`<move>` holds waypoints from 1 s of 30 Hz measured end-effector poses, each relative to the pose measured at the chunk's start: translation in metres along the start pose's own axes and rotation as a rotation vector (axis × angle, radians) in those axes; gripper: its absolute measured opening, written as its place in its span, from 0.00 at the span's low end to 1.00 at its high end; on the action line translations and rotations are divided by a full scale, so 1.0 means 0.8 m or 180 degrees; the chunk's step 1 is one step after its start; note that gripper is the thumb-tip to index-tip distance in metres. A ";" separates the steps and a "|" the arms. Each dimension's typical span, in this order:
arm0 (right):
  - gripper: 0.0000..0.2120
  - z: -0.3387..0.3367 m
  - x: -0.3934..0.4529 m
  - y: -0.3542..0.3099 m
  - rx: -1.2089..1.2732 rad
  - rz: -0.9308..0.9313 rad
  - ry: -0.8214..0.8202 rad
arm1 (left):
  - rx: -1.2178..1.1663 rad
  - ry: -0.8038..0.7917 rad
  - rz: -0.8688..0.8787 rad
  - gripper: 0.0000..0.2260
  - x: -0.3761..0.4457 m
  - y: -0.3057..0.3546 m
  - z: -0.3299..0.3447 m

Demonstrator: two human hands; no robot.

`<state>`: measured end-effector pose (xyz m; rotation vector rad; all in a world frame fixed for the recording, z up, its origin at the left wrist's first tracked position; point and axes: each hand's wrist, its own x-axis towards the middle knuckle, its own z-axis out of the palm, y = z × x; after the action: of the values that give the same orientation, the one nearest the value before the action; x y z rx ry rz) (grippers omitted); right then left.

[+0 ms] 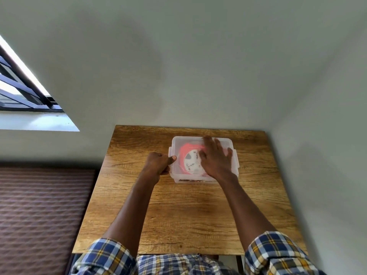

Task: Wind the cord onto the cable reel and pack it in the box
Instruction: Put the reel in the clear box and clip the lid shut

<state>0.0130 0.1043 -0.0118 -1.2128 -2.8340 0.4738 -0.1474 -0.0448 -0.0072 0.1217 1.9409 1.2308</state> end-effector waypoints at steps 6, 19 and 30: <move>0.30 0.004 -0.012 0.033 0.0126 0.0136 0.0295 | -0.0093 0.0059 -0.0291 0.08 -0.003 0.011 0.008; 0.24 -0.019 -0.036 0.091 0.4041 0.1660 -0.0064 | 0.2540 0.0478 0.1439 0.36 -0.007 0.042 0.045; 0.23 -0.024 -0.059 0.132 0.4800 0.2247 -0.0307 | 0.4419 -0.1376 0.3173 0.34 0.010 0.107 0.202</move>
<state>0.1224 0.1448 -0.0186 -1.5019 -1.0942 2.0631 -0.0713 0.1181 0.0252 2.0165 1.9635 0.0327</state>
